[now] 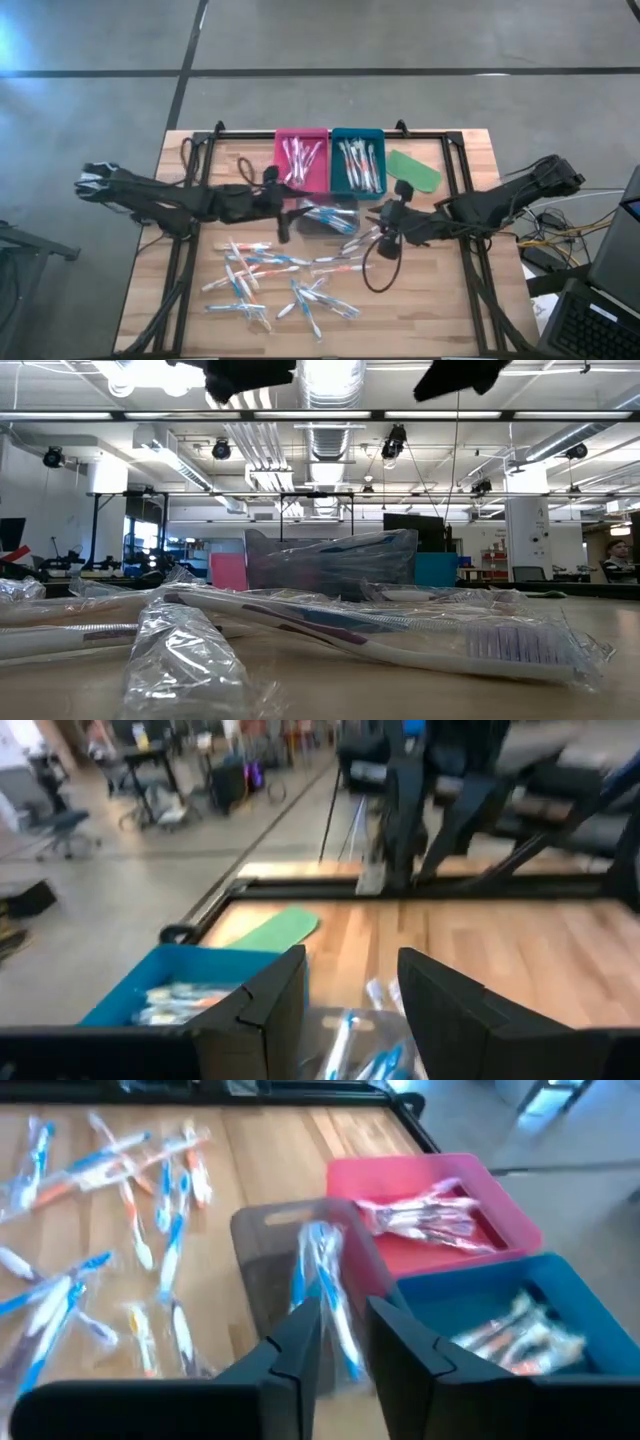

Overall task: Pick & Place Toothbrushes
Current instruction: Put the blue toothbrush into the transparent gray bin

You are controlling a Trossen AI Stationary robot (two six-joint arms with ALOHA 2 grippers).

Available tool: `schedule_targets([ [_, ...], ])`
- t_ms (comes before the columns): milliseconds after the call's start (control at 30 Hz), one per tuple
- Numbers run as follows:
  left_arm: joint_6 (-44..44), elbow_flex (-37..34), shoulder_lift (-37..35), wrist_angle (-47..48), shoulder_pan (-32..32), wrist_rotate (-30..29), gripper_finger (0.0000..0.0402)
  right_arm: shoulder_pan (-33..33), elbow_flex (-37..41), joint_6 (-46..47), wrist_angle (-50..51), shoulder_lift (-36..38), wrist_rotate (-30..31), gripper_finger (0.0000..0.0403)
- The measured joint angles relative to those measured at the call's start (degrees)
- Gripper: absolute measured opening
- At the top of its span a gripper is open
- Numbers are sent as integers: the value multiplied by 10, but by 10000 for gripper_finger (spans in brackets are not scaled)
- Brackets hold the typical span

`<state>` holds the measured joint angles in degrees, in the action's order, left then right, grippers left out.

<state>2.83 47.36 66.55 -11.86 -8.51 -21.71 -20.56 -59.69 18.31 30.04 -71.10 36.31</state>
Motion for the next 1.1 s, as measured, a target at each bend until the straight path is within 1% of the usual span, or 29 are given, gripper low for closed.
schedule_targets([
  [167, 3, -121, -48, -160, 0, 2, 165, 23, 39, -67, -84, -35, -4, 46],
  [233, 4, -154, -64, -209, 0, 3, 165, 39, 44, -78, -100, -61, -3, 33],
  [333, 4, -187, -82, -250, 0, 3, 165, 62, 44, -93, -102, -102, -4, 13],
  [467, 5, -205, -100, -251, 0, 3, 165, 86, 32, -96, -102, -154, -18, 8],
  [567, 16, -203, -106, -251, 0, 3, 165, 98, 18, -96, -94, -189, -29, 8],
  [667, 27, -203, -109, -249, 0, 3, 165, 110, -3, -102, -88, -219, -29, 8],
  [767, 26, -205, -110, -240, 0, 3, 165, 120, -29, -116, -63, -248, -15, 8],
  [867, 26, -204, -109, -241, 0, 3, 165, 134, -61, -114, -17, -271, -8, 8],
  [1000, 26, -204, -109, -240, 0, 3, 165, 149, -96, -79, 67, -287, -4, 8],
  [1033, 26, -204, -109, -240, 0, 3, 165, 150, -102, -68, 87, -287, -6, 8],
  [1100, 26, -204, -109, -241, 0, 3, 165, 150, -108, -54, 106, -285, -33, 8],
])
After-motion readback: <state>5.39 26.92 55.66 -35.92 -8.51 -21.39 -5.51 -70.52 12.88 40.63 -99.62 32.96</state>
